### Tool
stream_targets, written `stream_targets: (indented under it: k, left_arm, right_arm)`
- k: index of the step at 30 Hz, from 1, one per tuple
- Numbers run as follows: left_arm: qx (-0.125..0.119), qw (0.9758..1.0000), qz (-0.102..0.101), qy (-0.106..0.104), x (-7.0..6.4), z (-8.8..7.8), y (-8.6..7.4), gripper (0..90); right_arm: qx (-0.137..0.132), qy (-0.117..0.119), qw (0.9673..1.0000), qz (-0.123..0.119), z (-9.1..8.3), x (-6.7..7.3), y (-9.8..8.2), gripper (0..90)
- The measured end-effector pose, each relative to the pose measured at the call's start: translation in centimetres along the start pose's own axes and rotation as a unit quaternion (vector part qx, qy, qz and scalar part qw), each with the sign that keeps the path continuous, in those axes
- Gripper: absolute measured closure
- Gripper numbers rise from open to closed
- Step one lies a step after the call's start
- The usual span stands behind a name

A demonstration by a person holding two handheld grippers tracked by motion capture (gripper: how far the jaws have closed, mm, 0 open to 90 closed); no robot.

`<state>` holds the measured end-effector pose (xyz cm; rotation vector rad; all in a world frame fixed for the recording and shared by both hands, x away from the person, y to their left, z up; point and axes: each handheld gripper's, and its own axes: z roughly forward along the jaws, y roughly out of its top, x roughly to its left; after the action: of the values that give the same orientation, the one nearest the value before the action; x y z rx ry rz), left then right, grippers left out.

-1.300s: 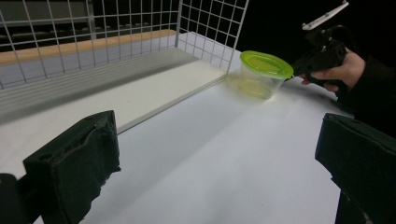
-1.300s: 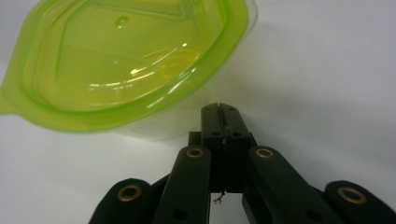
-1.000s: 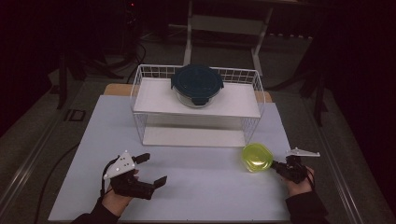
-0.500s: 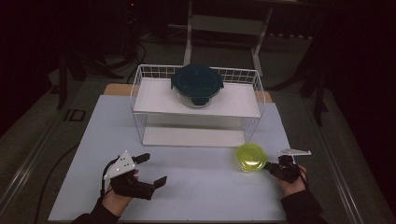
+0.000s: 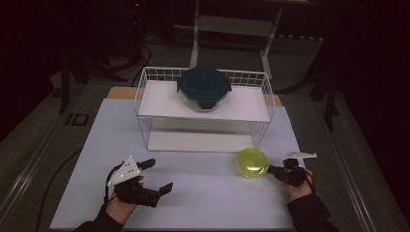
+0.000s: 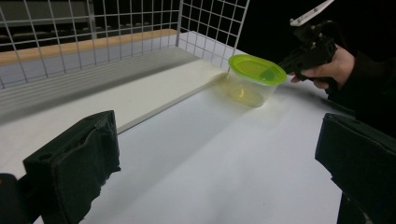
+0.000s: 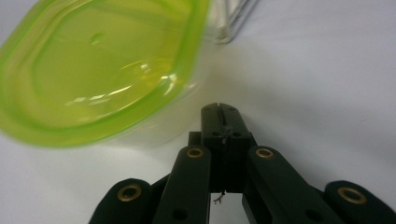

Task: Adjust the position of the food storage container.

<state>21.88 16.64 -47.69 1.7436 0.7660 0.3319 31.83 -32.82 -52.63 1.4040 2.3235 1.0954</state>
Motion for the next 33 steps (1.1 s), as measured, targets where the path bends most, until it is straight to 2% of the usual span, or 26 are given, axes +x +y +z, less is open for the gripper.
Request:
stream_targets:
  k: [3, 11, 33]
  left_arm:
    - [0.001, 1.0000, -0.001, 0.001, 0.1, 0.0, 0.0, 0.0]
    - [0.000, 1.0000, -0.001, -0.001, 0.1, 0.0, -0.1, 0.0]
    - [0.003, 1.0000, -0.002, -0.004, 0.0, 0.1, -0.1, 0.0]
  right_arm:
    - [-0.001, 0.001, 1.0000, 0.001, 0.2, -0.2, 0.4, 90.0]
    - [0.006, 0.016, 0.9998, -0.012, 1.1, 0.8, 0.8, 90.0]
    - [0.016, 0.060, 0.9968, -0.051, 3.3, 5.0, 2.6, 90.0]
